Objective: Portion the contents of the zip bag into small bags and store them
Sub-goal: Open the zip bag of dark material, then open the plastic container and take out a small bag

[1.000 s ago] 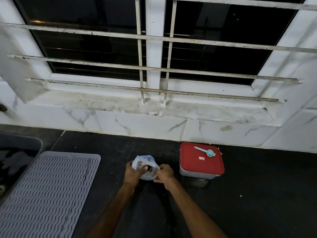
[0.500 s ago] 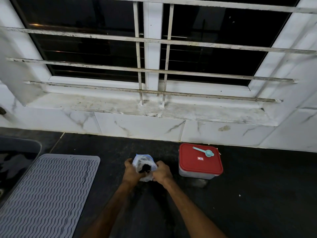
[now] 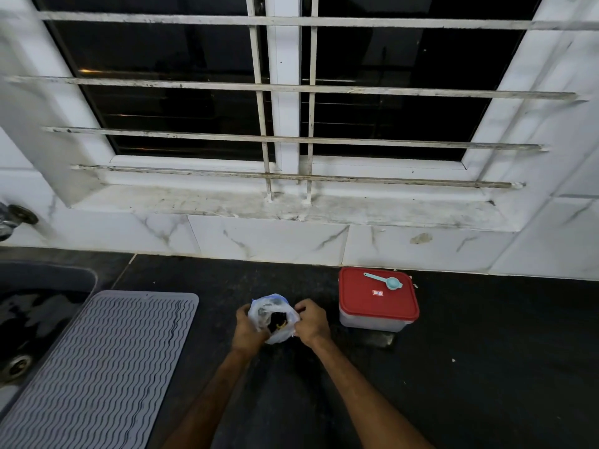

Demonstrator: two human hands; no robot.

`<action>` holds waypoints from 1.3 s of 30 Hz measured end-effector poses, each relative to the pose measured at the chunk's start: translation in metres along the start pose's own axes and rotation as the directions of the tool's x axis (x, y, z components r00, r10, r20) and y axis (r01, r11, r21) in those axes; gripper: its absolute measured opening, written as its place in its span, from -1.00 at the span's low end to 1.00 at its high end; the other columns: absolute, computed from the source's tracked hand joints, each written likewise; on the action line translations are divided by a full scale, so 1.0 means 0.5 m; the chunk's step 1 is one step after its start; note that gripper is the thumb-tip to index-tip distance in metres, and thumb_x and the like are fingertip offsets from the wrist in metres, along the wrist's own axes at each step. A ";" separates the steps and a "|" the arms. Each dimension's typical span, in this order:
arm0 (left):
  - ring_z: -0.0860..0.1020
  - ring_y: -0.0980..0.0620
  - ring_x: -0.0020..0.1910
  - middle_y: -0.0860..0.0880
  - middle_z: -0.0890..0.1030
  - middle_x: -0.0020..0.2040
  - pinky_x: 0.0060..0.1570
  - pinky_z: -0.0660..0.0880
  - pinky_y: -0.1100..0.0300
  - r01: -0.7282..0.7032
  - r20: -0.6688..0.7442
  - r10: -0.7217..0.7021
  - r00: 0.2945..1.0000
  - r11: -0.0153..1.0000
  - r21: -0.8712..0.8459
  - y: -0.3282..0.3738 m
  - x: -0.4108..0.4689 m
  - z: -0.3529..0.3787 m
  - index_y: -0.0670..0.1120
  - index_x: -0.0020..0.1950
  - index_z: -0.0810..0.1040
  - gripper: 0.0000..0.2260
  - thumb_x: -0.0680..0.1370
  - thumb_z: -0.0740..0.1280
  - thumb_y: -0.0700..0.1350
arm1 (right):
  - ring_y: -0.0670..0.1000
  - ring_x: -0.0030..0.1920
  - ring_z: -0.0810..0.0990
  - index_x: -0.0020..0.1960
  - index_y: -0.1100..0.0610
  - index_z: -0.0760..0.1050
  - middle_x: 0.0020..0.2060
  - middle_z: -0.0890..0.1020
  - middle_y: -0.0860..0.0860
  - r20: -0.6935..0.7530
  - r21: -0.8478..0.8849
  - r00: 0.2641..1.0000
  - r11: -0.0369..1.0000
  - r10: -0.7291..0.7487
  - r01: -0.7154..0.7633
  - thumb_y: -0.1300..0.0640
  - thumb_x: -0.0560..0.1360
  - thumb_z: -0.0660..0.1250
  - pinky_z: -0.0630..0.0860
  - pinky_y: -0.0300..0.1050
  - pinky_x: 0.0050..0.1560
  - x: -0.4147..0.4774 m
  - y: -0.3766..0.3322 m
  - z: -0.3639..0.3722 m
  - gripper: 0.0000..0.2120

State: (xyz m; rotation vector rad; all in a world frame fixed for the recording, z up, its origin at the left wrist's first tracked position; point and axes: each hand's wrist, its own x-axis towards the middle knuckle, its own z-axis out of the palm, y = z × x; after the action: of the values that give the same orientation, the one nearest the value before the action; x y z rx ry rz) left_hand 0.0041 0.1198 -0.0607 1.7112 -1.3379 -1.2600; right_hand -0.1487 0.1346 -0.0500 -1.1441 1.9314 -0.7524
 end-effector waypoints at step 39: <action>0.49 0.00 -0.43 -0.17 0.54 -0.21 -0.50 0.44 0.18 0.090 0.254 -0.068 0.965 0.993 -0.077 0.126 -0.052 0.296 -0.27 0.17 0.42 -0.71 0.60 0.35 -0.09 | 0.15 0.14 0.61 0.25 0.18 0.58 0.12 0.66 0.14 -0.134 -0.360 0.922 0.884 -0.364 0.297 0.32 0.51 0.27 0.47 -0.14 0.14 0.036 0.169 -0.365 -0.67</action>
State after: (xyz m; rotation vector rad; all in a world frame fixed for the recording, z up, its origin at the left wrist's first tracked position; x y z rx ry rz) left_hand -0.1575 0.1382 -0.0495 1.5982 -1.3433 -1.6010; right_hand -0.3449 0.1739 -0.0227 -1.6995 2.1107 -0.7575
